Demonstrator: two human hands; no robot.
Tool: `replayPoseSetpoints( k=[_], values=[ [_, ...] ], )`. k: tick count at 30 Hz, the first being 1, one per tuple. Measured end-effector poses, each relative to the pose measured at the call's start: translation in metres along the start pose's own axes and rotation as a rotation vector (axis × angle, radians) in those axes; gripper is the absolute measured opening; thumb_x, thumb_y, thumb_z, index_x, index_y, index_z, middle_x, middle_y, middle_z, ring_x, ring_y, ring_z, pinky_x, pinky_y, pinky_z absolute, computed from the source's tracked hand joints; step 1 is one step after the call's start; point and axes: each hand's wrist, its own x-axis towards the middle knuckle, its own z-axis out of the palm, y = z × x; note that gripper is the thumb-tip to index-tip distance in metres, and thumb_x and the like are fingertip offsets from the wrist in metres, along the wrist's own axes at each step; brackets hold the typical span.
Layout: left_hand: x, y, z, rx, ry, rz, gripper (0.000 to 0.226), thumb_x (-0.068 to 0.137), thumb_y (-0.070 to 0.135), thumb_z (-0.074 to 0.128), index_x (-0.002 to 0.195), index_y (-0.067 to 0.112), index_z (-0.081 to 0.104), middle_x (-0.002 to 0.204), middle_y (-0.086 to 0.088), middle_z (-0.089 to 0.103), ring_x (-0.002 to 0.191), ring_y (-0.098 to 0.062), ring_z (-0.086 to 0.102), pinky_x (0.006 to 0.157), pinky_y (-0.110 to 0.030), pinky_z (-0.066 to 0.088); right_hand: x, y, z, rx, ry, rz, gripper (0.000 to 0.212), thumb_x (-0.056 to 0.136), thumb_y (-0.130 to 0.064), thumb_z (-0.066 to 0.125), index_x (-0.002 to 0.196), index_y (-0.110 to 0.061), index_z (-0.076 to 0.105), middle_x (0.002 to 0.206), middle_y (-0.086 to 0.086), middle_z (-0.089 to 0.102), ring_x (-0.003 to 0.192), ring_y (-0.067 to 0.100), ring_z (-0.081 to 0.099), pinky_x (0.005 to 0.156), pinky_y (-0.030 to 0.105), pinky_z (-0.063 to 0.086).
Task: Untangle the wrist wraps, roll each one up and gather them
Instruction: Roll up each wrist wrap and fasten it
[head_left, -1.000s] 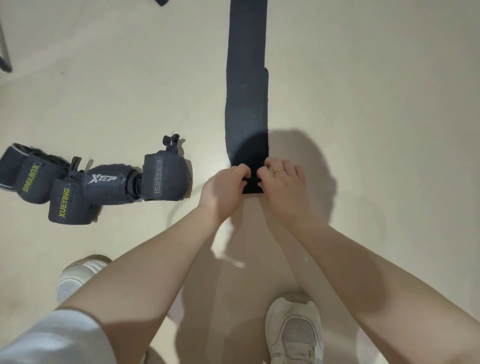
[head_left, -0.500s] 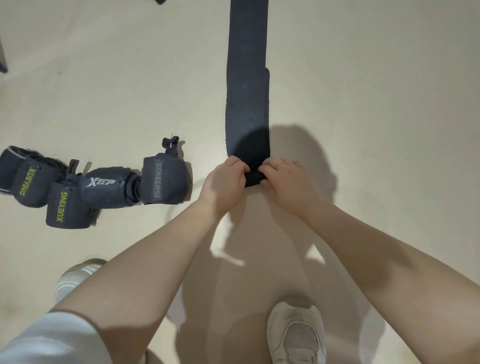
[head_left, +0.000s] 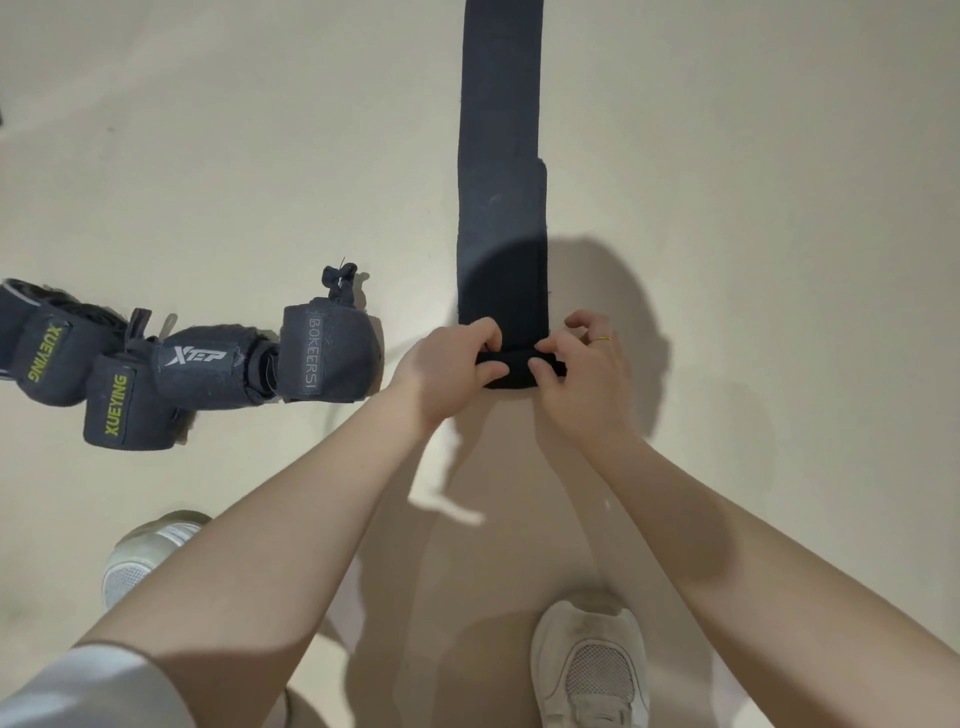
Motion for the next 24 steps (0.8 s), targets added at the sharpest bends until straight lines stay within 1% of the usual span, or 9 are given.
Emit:
replayPoseSetpoints(
  k=[4, 6, 8, 11, 13, 15, 19, 22, 24],
  values=[
    [0.006, 0.001, 0.002, 0.077, 0.142, -0.02, 0.019, 0.089, 0.031, 0.061, 0.101, 0.015, 0.062, 0.102, 0.003, 0.044, 0.093, -0.017, 0.045, 0.082, -0.033, 0.04, 0.003, -0.009, 0.004, -0.139, 0.021, -0.043, 0.017, 0.088, -0.02, 0.058, 0.103, -0.013, 0.062, 0.129, 0.006, 0.046, 0.111, 0.027, 0.045, 0.089, 0.037, 0.031],
    [0.007, 0.002, 0.006, 0.151, 0.199, -0.02, 0.017, 0.089, 0.031, 0.06, 0.1, 0.018, 0.062, 0.101, 0.003, 0.05, 0.094, -0.02, 0.049, 0.081, -0.032, 0.037, 0.001, -0.009, 0.006, -0.196, 0.096, -0.163, 0.01, 0.081, -0.011, 0.063, 0.091, -0.013, 0.063, 0.114, 0.008, 0.055, 0.098, 0.027, 0.048, 0.082, 0.033, 0.03],
    [0.007, 0.002, 0.009, 0.137, 0.241, -0.007, 0.012, 0.089, 0.026, 0.06, 0.096, 0.017, 0.063, 0.095, 0.003, 0.054, 0.09, -0.022, 0.053, 0.079, -0.033, 0.038, 0.003, -0.006, 0.006, -0.286, 0.149, -0.306, 0.004, 0.08, -0.015, 0.06, 0.08, -0.013, 0.063, 0.098, 0.007, 0.06, 0.088, 0.022, 0.043, 0.078, 0.03, 0.028],
    [0.008, 0.001, 0.012, 0.063, 0.295, 0.0, 0.013, 0.089, 0.022, 0.06, 0.092, 0.014, 0.069, 0.092, 0.0, 0.059, 0.089, -0.022, 0.055, 0.079, -0.036, 0.042, 0.007, 0.003, 0.0, -0.432, 0.074, -0.525, 0.03, 0.084, -0.033, 0.048, 0.086, -0.011, 0.068, 0.096, 0.006, 0.064, 0.086, 0.024, 0.054, 0.079, 0.032, 0.032],
    [0.007, -0.002, 0.015, 0.028, 0.33, 0.048, 0.016, 0.09, 0.02, 0.06, 0.093, 0.01, 0.072, 0.093, -0.003, 0.062, 0.09, -0.023, 0.055, 0.077, -0.033, 0.042, 0.006, 0.008, -0.005, -0.554, 0.045, -0.595, 0.031, 0.081, -0.026, 0.047, 0.096, -0.01, 0.069, 0.099, 0.006, 0.066, 0.084, 0.027, 0.062, 0.081, 0.033, 0.034],
    [0.002, -0.006, 0.016, 0.053, 0.319, 0.132, 0.021, 0.089, 0.021, 0.06, 0.094, 0.006, 0.074, 0.091, -0.007, 0.063, 0.086, -0.028, 0.056, 0.074, -0.031, 0.044, 0.007, 0.01, -0.006, -0.55, 0.048, -0.572, 0.028, 0.081, -0.018, 0.049, 0.098, -0.012, 0.07, 0.097, 0.005, 0.067, 0.081, 0.027, 0.063, 0.08, 0.033, 0.034],
    [-0.004, -0.019, 0.015, 0.23, 0.294, 0.267, 0.035, 0.078, 0.028, 0.061, 0.103, 0.007, 0.072, 0.09, -0.01, 0.068, 0.071, -0.032, 0.062, 0.068, -0.033, 0.048, 0.012, 0.001, -0.007, -0.478, -0.037, -0.452, 0.032, 0.085, -0.027, 0.043, 0.097, -0.014, 0.07, 0.094, 0.003, 0.067, 0.078, 0.027, 0.063, 0.08, 0.03, 0.031],
    [0.001, -0.009, 0.007, 0.159, 0.269, 0.104, 0.028, 0.092, 0.023, 0.053, 0.117, 0.013, 0.062, 0.104, -0.01, 0.067, 0.093, -0.034, 0.057, 0.08, -0.037, 0.044, 0.017, -0.011, -0.014, -0.397, -0.075, -0.312, 0.026, 0.095, -0.024, 0.044, 0.115, -0.016, 0.059, 0.103, 0.001, 0.064, 0.094, 0.028, 0.056, 0.087, 0.031, 0.027],
    [0.01, -0.007, 0.002, 0.092, 0.295, 0.001, 0.022, 0.095, 0.023, 0.048, 0.115, 0.018, 0.054, 0.103, -0.01, 0.064, 0.097, -0.033, 0.053, 0.079, -0.038, 0.041, 0.024, -0.016, -0.017, -0.285, -0.074, -0.245, 0.024, 0.098, -0.023, 0.043, 0.121, -0.017, 0.048, 0.103, 0.001, 0.061, 0.105, 0.026, 0.046, 0.095, 0.032, 0.022]
  ],
)
